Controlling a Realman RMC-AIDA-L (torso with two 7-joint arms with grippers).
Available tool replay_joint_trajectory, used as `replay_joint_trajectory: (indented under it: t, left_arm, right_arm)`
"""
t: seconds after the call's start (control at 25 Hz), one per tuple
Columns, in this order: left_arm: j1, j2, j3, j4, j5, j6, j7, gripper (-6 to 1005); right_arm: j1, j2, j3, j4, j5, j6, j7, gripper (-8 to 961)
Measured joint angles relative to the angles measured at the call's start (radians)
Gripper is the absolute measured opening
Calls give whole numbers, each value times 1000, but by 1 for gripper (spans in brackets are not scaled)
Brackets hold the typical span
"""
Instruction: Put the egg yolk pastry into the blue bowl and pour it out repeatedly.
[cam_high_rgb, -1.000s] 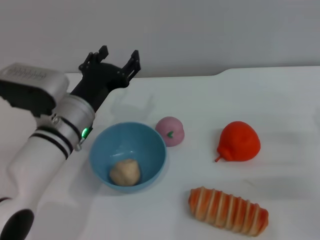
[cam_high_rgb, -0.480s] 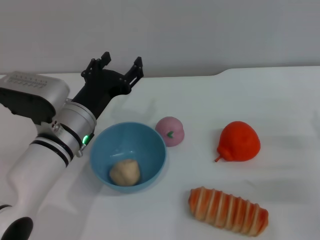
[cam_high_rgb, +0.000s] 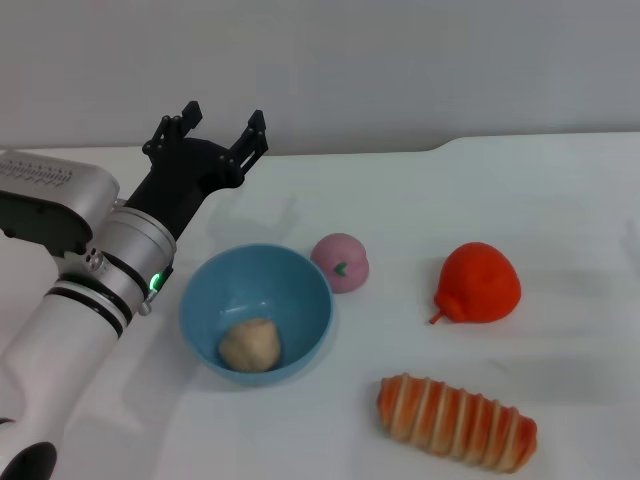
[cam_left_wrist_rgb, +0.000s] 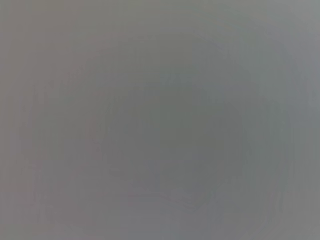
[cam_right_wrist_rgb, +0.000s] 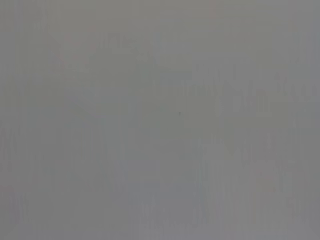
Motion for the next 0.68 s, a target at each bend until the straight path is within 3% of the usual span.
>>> replay_joint_trajectory:
  t: [0.68]
  left_arm:
    - [-38, 0, 9, 34, 0, 22, 3, 810]
  right_arm:
    - [1, -1, 0, -1, 0, -3, 8, 766]
